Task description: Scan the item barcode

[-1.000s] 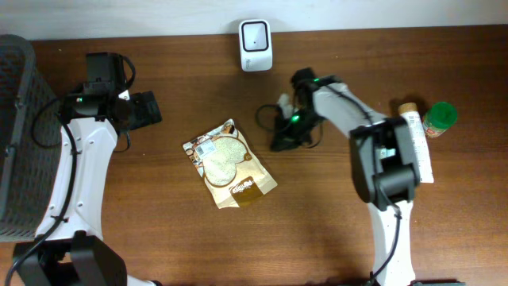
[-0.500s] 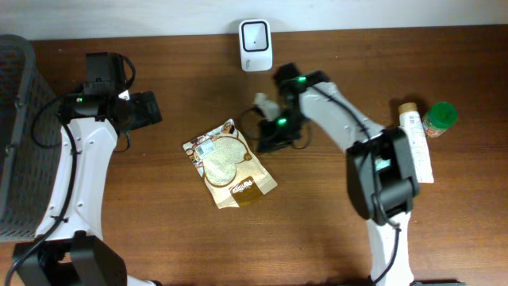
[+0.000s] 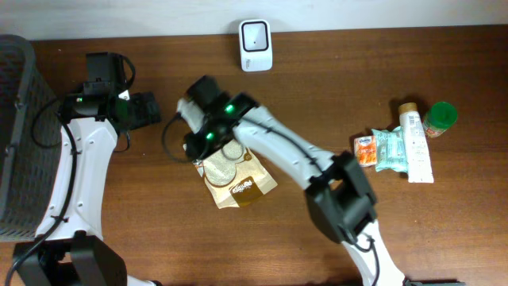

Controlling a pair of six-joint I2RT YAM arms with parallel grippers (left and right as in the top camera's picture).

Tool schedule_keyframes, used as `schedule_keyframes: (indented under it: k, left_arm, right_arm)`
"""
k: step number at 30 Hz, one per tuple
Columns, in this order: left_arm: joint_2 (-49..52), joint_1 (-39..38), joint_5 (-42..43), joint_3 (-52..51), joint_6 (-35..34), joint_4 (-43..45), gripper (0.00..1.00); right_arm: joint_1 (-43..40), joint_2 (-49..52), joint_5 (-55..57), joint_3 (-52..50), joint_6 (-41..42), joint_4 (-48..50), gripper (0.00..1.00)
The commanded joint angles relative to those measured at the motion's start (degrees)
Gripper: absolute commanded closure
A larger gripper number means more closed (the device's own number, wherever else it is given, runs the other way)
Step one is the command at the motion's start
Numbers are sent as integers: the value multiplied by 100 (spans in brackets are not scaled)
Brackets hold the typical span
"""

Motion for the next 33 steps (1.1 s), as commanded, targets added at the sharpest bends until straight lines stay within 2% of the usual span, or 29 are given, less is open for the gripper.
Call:
schedule_keyframes:
  k: [1,8,13,18,27,29,33]
  left_arm:
    - [-22,9,-44,79,111,11,1]
    - [-22,9,-44,79,111,11,1]
    - [-22,9,-44,79,111,11,1]
    - [-22,9,-44,79,111,11,1]
    - [-22,9,-44,79,111,11,1]
    - [-22,9,-44,79,111,11,1]
    - [-22,9,-44,79,111,11,1]
  right_arm:
    - [234,435,472,-85,321,63,84]
    - [306,730,511,-87,599,168,87]
    - [306,765,1547,-127,1298,101,87]
    - [240,765,2168,-151,1473,2,87]
    - [-452,765,2015,-151,1624,-114,87]
    - [-577,726,1526,-136,1405,-114,92]
    - [-782,313,881,-66,1016,-214,91]
